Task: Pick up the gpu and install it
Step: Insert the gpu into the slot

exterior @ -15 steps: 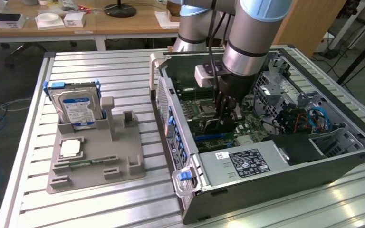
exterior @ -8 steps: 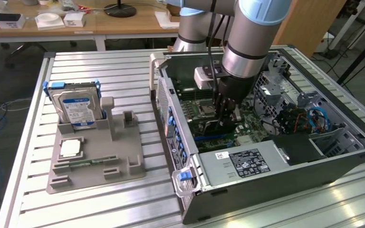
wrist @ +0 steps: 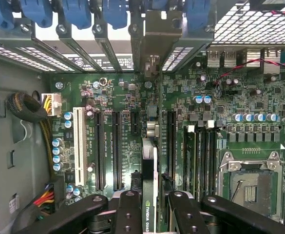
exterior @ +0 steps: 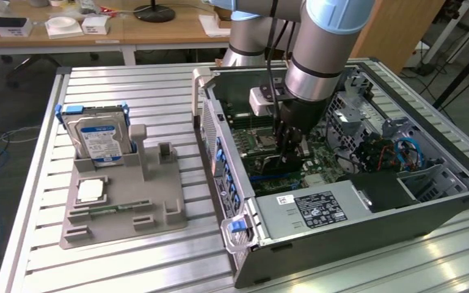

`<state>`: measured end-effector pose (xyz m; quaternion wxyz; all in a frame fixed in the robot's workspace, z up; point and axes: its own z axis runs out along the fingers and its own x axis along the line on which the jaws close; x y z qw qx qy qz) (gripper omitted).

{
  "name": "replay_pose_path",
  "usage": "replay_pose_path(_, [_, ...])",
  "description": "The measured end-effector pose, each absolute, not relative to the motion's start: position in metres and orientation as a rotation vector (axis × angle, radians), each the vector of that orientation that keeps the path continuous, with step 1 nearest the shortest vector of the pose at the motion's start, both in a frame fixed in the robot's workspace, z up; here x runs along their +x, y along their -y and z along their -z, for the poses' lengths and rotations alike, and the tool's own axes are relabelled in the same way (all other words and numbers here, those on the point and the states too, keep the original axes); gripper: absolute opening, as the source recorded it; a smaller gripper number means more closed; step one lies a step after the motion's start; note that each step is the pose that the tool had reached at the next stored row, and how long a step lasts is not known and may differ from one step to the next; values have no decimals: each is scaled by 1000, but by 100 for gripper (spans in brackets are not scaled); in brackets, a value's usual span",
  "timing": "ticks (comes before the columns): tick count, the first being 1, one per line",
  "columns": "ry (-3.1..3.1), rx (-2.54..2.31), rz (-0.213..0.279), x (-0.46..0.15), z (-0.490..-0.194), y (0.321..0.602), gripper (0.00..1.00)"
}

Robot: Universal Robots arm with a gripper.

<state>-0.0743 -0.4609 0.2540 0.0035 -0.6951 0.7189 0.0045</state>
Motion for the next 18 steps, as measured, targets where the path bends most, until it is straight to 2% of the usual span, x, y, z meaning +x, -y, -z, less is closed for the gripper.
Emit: replay_pose_path(18, [-2253,-2178,-14,-74,-257,461,26])
